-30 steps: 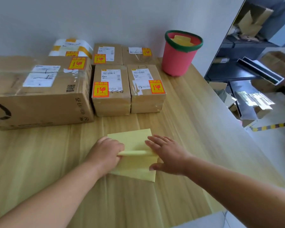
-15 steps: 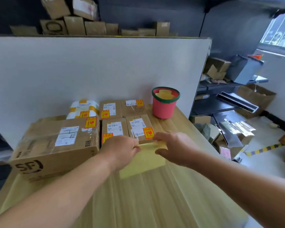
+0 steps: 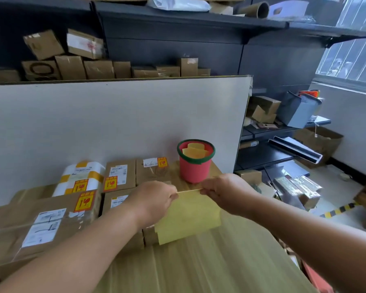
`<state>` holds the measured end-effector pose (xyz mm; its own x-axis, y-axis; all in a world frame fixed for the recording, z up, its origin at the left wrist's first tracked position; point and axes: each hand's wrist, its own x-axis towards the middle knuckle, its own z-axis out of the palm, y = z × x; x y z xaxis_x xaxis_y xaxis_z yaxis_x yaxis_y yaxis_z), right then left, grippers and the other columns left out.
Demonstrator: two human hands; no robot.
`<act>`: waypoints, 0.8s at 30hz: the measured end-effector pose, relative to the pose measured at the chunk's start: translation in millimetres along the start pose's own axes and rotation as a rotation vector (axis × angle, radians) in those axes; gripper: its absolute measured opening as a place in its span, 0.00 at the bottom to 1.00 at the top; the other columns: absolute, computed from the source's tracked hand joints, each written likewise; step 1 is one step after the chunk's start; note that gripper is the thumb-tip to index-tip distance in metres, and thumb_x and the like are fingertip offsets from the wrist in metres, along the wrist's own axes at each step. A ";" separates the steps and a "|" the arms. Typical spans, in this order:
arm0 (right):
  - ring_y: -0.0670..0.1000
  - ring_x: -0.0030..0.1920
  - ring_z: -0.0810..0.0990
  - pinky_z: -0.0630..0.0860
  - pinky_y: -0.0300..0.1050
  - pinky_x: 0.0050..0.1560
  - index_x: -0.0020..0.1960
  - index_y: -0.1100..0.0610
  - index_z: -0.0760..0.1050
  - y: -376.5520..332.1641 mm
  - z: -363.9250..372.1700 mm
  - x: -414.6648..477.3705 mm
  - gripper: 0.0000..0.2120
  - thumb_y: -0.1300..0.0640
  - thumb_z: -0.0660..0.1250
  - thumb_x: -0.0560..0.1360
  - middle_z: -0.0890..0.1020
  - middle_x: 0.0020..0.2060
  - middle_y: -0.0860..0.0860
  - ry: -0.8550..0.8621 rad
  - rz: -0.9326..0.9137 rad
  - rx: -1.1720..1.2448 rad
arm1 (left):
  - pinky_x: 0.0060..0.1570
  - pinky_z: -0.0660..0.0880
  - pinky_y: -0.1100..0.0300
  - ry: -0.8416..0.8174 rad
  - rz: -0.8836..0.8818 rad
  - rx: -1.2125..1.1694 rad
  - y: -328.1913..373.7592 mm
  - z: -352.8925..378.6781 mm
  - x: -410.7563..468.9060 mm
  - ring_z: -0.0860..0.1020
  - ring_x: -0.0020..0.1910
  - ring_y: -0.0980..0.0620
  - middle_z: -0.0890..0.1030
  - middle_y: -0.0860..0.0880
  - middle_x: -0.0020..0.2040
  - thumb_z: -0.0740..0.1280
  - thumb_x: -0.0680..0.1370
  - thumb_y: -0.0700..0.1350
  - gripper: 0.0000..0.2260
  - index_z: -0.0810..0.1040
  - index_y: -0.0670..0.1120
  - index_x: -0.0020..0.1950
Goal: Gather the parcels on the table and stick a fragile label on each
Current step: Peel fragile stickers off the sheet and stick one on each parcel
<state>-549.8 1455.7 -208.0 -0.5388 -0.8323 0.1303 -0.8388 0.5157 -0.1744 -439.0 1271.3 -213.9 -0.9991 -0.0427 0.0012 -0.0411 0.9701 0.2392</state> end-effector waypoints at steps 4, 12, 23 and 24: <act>0.46 0.39 0.77 0.74 0.43 0.44 0.51 0.53 0.81 55.5 -3.3 31.6 0.09 0.52 0.63 0.79 0.80 0.37 0.42 0.010 0.137 0.213 | 0.35 0.65 0.56 0.004 -0.073 -0.089 -4.5 -2.5 50.1 0.71 0.36 0.50 0.74 0.48 0.35 0.55 0.83 0.49 0.15 0.72 0.43 0.41; 0.45 0.45 0.83 0.79 0.41 0.47 0.48 0.52 0.81 127.0 16.9 86.2 0.06 0.59 0.66 0.78 0.85 0.43 0.47 -0.056 0.359 0.793 | 0.35 0.65 0.57 -0.002 -0.241 -0.319 -22.2 11.9 138.4 0.71 0.33 0.50 0.72 0.48 0.33 0.57 0.82 0.53 0.18 0.72 0.44 0.37; 0.50 0.30 0.69 0.63 0.43 0.29 0.40 0.55 0.73 206.4 23.6 172.3 0.10 0.62 0.58 0.79 0.72 0.29 0.49 0.297 0.476 0.401 | 0.36 0.72 0.55 0.151 -0.407 -0.110 -69.1 40.6 193.0 0.77 0.36 0.47 0.78 0.46 0.35 0.56 0.81 0.51 0.17 0.75 0.44 0.38; 0.52 0.31 0.70 0.63 0.43 0.30 0.42 0.56 0.74 207.0 21.3 182.7 0.10 0.64 0.57 0.78 0.74 0.30 0.51 0.323 0.450 0.368 | 0.35 0.70 0.56 0.147 -0.395 -0.084 -67.0 41.4 197.7 0.76 0.36 0.48 0.77 0.47 0.35 0.56 0.81 0.51 0.17 0.75 0.44 0.39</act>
<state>-820.2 1406.1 -241.1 -0.8747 -0.4196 0.2426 -0.4758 0.6482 -0.5945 -634.2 1207.8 -269.9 -0.8941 -0.4467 0.0306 -0.4134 0.8498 0.3271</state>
